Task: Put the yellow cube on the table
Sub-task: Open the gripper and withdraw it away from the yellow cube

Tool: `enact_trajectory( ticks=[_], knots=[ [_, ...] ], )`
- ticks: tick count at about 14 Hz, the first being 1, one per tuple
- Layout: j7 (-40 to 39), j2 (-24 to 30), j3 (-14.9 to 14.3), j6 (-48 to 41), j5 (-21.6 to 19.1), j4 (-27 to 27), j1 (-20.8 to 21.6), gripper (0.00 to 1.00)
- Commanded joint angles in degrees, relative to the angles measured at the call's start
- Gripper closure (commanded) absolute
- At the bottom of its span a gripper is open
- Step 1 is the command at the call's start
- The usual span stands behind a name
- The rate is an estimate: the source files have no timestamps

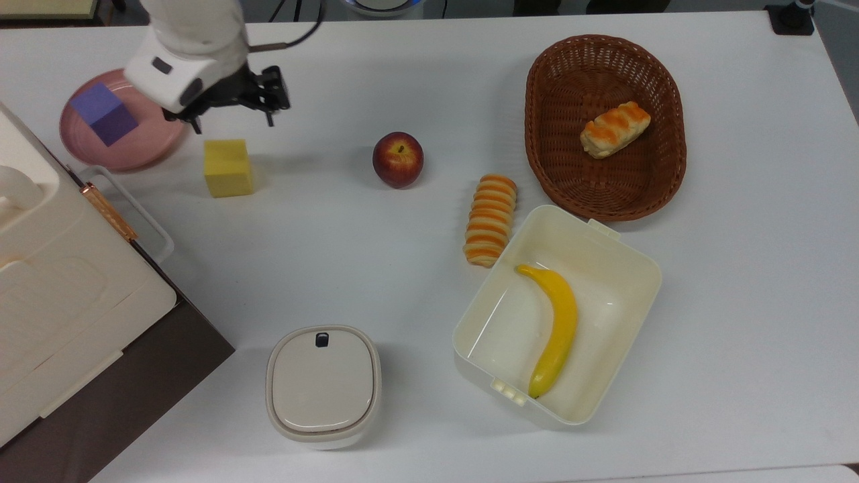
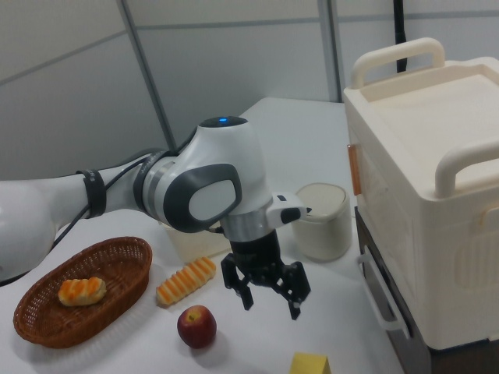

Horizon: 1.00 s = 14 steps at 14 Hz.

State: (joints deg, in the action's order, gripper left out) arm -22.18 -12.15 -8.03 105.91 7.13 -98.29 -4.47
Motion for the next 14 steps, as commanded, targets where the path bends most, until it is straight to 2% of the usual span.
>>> enact_trajectory(
  ticks=[1, 5, 8, 10, 14],
  knots=[
    [8.08, 0.81, -0.68, -0.26, -0.8, 0.02, 5.5, 0.0],
    [21.35, 1.6, -0.68, -3.41, -0.62, 3.88, 12.53, 0.0],
    [27.42, 3.0, -0.68, -4.48, -0.62, 4.51, 16.14, 0.0],
    [30.87, 5.63, -0.59, -6.05, -0.71, 4.51, 16.33, 0.0],
    [30.7, 10.12, -0.5, -9.4, -3.08, 3.81, 15.72, 0.0]
  ],
)
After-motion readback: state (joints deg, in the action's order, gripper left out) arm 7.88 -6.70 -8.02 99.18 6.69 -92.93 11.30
